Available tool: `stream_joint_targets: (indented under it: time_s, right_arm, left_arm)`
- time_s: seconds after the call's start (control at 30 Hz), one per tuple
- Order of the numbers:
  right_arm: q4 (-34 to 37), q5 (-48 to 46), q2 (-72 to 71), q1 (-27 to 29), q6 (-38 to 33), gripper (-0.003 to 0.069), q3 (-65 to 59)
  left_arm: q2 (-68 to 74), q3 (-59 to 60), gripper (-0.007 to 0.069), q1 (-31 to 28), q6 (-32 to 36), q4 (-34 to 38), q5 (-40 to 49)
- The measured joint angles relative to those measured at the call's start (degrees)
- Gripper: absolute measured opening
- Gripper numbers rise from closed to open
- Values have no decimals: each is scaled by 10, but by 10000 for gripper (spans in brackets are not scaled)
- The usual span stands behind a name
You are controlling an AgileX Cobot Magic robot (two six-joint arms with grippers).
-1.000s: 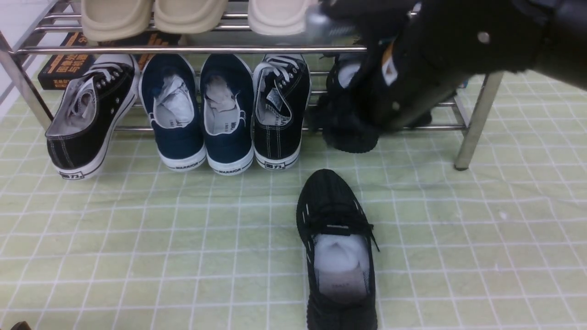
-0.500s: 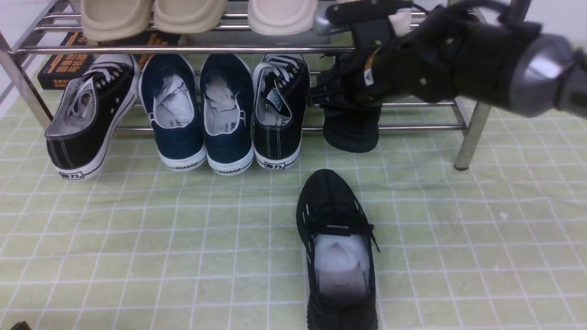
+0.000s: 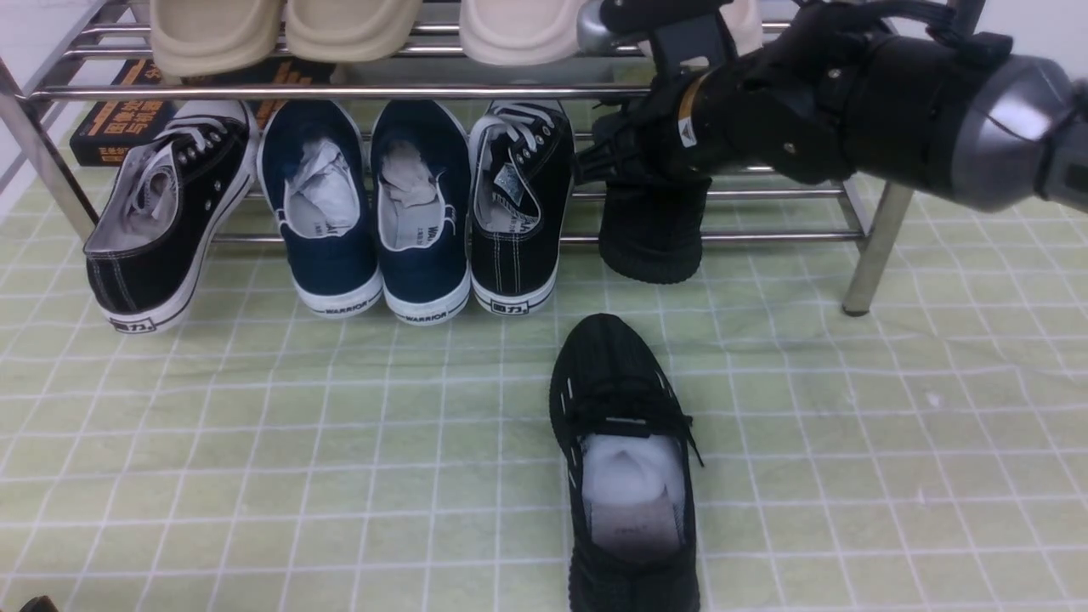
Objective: Take the shoes off the shelf with your hand from the green coffee tablecloth.
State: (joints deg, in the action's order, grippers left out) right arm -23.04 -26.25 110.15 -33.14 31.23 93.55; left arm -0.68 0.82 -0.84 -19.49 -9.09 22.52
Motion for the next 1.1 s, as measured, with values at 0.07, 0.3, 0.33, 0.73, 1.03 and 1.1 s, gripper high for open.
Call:
stream_joint_targets:
  time_s: [0.07,0.3,0.33,0.73,1.03,1.1]
  right_arm:
    - [-7,4,1,4,14,486,0]
    - [-12,32,33,12,38,486,0]
    - [-13,35,41,12,38,485,0]
    - [-15,21,57,16,38,76,4]
    - [23,-144,-44,-14,-23,12,4]
    - [45,-185,-71,-31,-54,12,4]
  left_arm:
    - [0,0,241,0,0,0,0]
    - [0,0,241,0,0,0,0]
    - [0,0,241,0,0,0,0]
    - [0,0,241,0,0,0,0]
    - [0,0,241,0,0,0,0]
    - [0,0,241,0,0,0,0]
